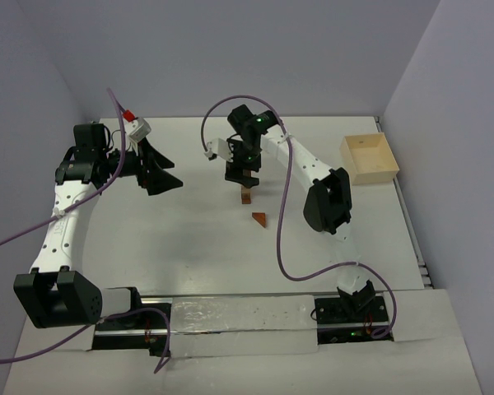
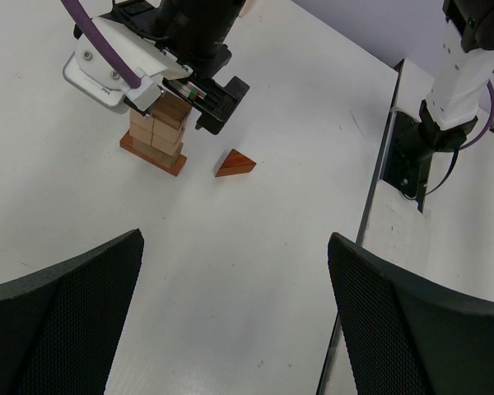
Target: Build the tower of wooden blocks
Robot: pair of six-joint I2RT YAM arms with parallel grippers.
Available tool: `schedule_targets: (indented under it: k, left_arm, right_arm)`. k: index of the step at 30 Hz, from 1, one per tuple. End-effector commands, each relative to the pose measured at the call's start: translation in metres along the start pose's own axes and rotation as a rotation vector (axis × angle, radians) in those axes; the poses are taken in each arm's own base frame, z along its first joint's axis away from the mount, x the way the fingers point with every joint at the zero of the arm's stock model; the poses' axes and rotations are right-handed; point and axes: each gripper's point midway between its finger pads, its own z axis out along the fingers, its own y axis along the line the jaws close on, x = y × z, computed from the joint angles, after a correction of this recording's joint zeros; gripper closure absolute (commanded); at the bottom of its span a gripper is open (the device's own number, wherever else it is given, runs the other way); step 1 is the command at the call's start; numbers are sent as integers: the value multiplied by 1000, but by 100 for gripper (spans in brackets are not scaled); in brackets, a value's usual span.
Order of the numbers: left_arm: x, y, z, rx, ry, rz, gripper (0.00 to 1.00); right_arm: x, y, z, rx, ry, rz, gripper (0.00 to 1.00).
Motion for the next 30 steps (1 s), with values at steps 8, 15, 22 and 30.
schedule_targets:
  k: [8, 15, 22, 30]
  left_arm:
    - [-20, -11, -5, 20, -29, 64, 1]
    - [-22, -11, -5, 18, -32, 67, 1]
    - [-25, -2, -6, -38, -29, 57, 1]
    - [-38, 51, -9, -335, -89, -102, 1]
  right_arm:
    - [-41, 8, -68, 101, -120, -44, 0]
    - [-50, 11, -102, 153, -178, -51, 0]
    - [-70, -5, -160, 278, -389, 89, 0]
    - [-15, -67, -184, 422, -539, 681, 17]
